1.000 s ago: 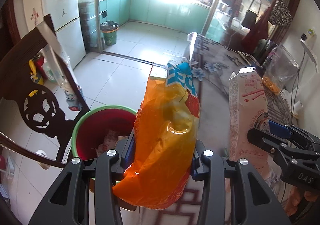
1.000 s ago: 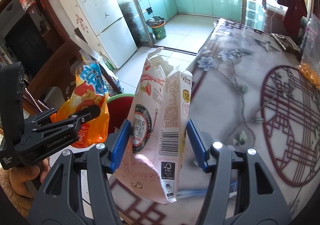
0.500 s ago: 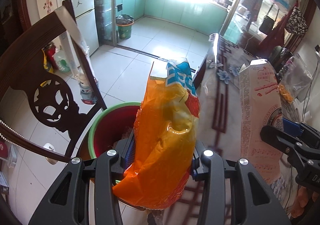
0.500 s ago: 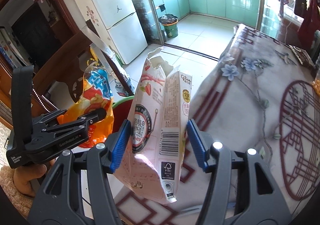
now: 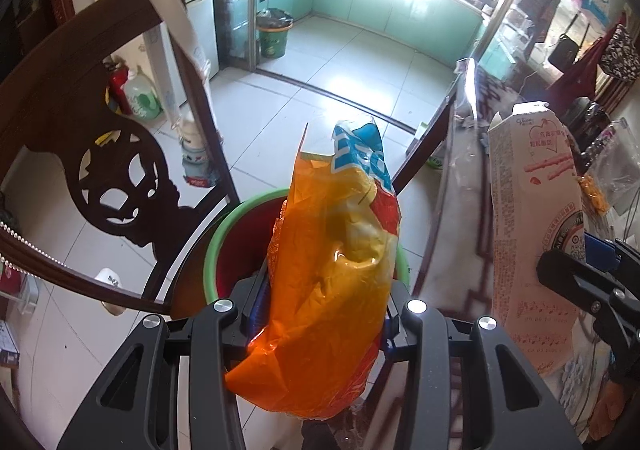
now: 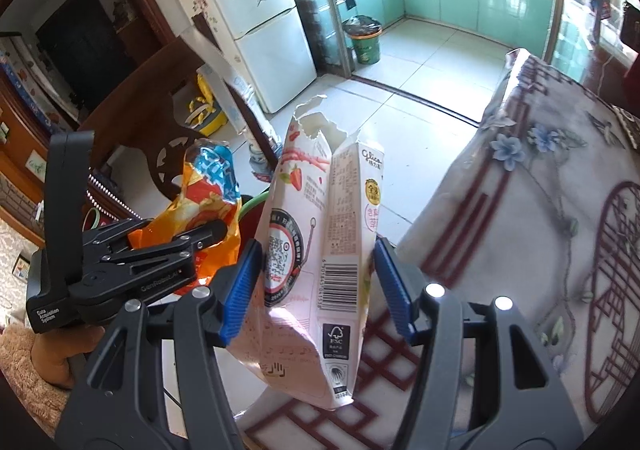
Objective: Collect trash
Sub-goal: 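Carry the pink carton and orange chip bag over the red bucket, then open both grippers to drop the carton and chip bag into the bucket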
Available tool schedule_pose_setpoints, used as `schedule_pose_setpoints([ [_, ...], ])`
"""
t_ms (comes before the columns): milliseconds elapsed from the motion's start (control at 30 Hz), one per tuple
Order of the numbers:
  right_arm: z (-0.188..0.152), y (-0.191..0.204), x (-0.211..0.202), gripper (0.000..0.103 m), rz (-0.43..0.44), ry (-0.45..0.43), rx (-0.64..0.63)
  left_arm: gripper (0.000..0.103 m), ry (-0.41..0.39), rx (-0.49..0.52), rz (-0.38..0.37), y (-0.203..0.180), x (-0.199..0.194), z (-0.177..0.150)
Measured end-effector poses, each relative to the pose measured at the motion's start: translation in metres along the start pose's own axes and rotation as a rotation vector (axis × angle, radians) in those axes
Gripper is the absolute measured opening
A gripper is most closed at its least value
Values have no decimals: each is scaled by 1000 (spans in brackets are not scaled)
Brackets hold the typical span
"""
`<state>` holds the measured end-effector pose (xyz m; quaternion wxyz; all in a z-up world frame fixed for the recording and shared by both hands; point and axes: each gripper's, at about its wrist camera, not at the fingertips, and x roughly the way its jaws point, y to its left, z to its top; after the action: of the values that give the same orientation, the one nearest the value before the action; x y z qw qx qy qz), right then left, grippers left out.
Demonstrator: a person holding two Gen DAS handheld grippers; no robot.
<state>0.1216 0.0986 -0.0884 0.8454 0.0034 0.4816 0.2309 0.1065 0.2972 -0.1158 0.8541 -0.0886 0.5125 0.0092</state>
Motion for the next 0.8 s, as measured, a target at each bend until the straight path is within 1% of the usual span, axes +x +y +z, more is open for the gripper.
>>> schedule_pose_setpoints([
  [167,0,7,17,56,0,27,-19,40,24,-22,16,11,12,0],
  [433,4,11,30,56,-5,47,-39,40,62,-39,26,21,31,1],
  [633,7,15,33,57,1,38,-39,40,76,-50,38,24,41,4],
  [667,7,15,33,58,-4,29,-44,43,77,-53,45,25,42,5],
  [700,8,16,34,67,-14,21,-49,50,78,-58,53,25,43,5],
  [733,9,16,35,76,-28,15,-53,60,86,-68,74,26,45,6],
  [767,9,16,33,84,-46,2,-51,73,82,-78,83,28,45,6],
  [800,8,15,31,84,-45,-10,-45,73,70,-89,84,29,43,5],
])
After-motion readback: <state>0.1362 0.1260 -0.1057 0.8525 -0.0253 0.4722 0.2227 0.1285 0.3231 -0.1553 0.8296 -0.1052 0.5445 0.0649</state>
